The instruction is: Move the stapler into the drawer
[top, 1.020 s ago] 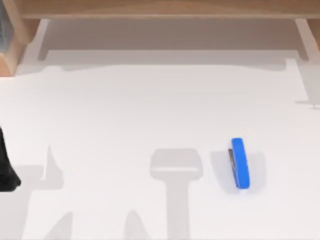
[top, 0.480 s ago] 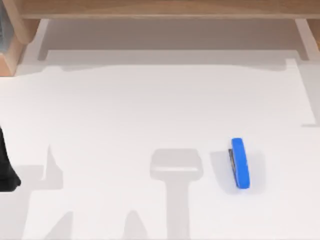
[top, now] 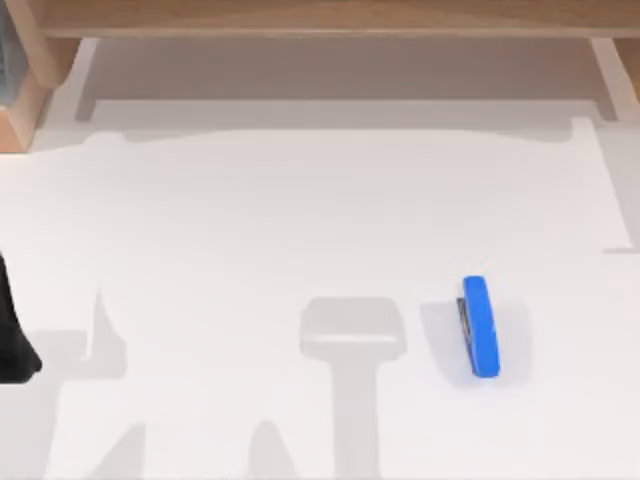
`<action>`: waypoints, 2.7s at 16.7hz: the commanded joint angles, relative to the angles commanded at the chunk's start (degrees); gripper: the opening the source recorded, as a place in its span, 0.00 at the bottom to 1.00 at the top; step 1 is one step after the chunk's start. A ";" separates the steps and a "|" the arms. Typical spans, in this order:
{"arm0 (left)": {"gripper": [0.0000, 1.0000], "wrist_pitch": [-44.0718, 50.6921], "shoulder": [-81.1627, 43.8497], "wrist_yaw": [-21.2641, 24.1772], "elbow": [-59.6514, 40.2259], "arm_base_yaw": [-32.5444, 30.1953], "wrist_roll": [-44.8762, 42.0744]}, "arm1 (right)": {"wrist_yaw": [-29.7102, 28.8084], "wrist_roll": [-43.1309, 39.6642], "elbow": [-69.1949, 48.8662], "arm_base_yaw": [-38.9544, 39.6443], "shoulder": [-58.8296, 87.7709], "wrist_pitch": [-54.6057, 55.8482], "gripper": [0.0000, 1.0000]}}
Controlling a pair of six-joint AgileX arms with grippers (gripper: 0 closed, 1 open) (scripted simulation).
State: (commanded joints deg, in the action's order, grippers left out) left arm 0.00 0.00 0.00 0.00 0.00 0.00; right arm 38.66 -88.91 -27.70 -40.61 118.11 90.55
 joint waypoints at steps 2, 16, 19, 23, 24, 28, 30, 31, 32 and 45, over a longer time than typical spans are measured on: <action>1.00 0.00 0.00 0.00 0.00 0.00 0.00 | 0.00 0.00 0.00 0.00 0.00 0.00 0.45; 1.00 0.00 0.00 0.00 0.00 0.00 0.00 | 0.00 0.00 0.00 0.00 0.00 0.00 1.00; 1.00 0.00 0.00 0.00 0.00 0.00 0.00 | 0.12 -0.02 0.10 -0.08 -0.07 0.15 1.00; 1.00 0.00 0.00 0.00 0.00 0.00 0.00 | 2.49 0.02 3.08 -2.39 -0.93 2.26 1.00; 1.00 0.00 0.00 0.00 0.00 0.00 0.00 | 2.78 0.02 3.46 -2.69 -1.04 2.53 1.00; 1.00 0.00 0.00 0.00 0.00 0.00 0.00 | 2.69 0.02 3.29 -2.45 -0.79 2.42 1.00; 1.00 0.00 0.00 0.00 0.00 0.00 0.00 | 2.10 1.03 2.40 -3.49 -2.41 1.48 1.00; 1.00 0.00 0.00 0.00 0.00 0.00 0.00 | 1.53 2.09 1.54 -4.36 -3.97 0.42 1.00; 1.00 0.00 0.00 0.00 0.00 0.00 0.00 | 0.82 3.53 0.42 -5.31 -5.92 -1.07 1.00; 1.00 0.00 0.00 0.00 0.00 0.00 0.00 | -15.52 52.04 -25.27 16.23 -22.33 -61.61 1.00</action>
State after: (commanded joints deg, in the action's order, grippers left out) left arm 0.00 0.00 0.00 0.00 0.00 0.00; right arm 23.13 -36.87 -52.96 -24.38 95.77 28.94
